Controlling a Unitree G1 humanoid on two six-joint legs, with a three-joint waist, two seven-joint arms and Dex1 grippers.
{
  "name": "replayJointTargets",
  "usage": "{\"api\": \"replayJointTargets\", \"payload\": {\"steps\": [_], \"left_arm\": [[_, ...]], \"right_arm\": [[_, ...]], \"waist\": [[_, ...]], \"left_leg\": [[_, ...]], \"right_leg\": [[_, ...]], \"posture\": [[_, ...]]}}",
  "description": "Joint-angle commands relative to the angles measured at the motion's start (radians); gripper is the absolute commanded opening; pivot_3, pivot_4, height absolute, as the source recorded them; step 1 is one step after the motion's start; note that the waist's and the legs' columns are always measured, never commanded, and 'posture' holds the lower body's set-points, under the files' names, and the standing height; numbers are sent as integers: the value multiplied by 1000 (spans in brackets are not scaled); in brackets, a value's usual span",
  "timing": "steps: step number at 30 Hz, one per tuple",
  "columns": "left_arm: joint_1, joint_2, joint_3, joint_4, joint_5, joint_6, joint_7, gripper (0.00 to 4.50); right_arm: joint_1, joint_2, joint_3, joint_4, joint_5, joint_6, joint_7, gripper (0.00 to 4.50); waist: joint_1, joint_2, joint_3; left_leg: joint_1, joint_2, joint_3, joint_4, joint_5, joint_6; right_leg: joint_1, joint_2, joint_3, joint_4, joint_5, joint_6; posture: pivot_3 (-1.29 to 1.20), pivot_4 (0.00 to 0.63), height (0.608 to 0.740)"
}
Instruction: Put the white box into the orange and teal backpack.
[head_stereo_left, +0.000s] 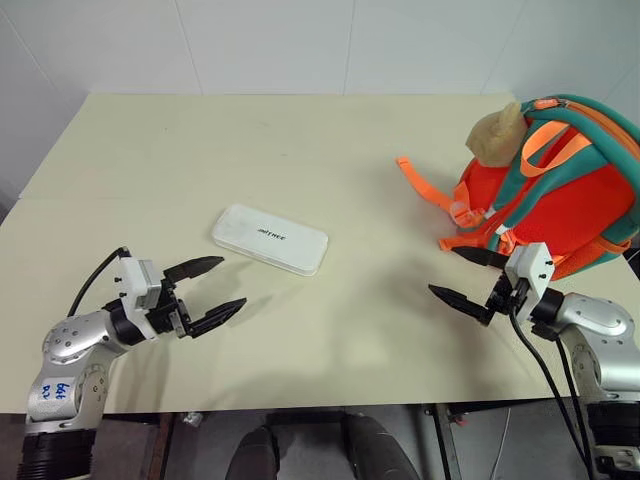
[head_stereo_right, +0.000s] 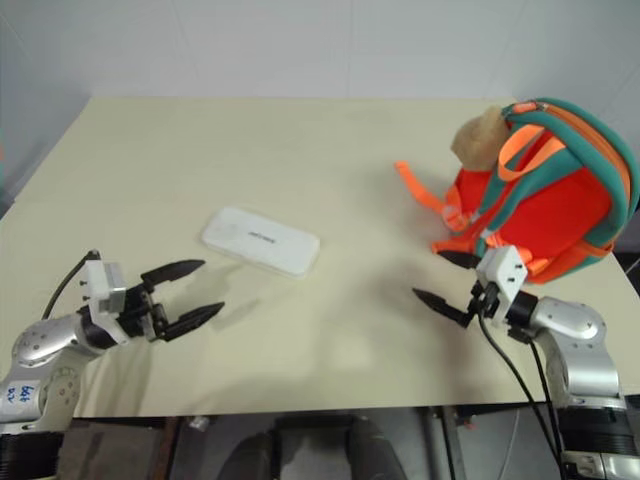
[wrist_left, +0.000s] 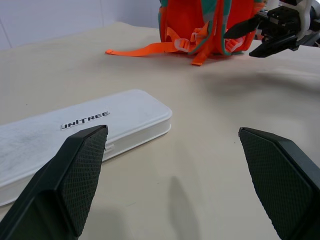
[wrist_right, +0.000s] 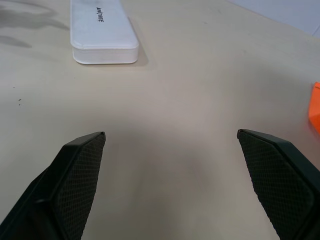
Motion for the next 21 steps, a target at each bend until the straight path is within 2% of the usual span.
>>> {"api": "replayJointTargets", "payload": {"steps": [1,9,10,12,17,21], "left_arm": [[-10,9,9,-19,-8,-1,-3,4479],[-15,60,78,37,13,-33,4,4479],[-25,66,86,65,33,-54,16,4298],[-46,82,103,119,60,-79,33,3877],[-142,118,126,302,166,-184,123,2257],[-245,86,102,431,245,-235,243,1029]], "right_arm": [[1,9,-11,-29,1,-17,-16,4474],[-55,79,95,-87,-44,53,-92,4474],[-66,91,111,-92,-58,62,-109,4298],[-91,122,145,-97,-81,78,-142,3870],[-189,234,258,-39,-181,91,-225,2162],[-234,283,302,1,-217,114,-250,812]], "waist": [[0,0,0],[-3,0,0],[-2,0,0],[-1,0,0],[-2,0,0],[3,0,0]], "left_leg": [[0,0,0,0,0,0],[1,0,0,0,0,0],[1,0,0,0,0,0],[2,0,0,0,0,0],[2,0,0,0,0,0],[1,0,-1,0,0,0]], "right_leg": [[0,0,0,0,0,0],[0,0,0,1,0,0],[0,0,0,1,0,0],[0,0,0,1,0,0],[0,0,0,1,0,-1],[0,-1,-1,1,0,-1]], "posture": [[0,150,740],[0,150,740],[0,150,740],[0,150,740],[0,150,740],[0,150,740]]}}
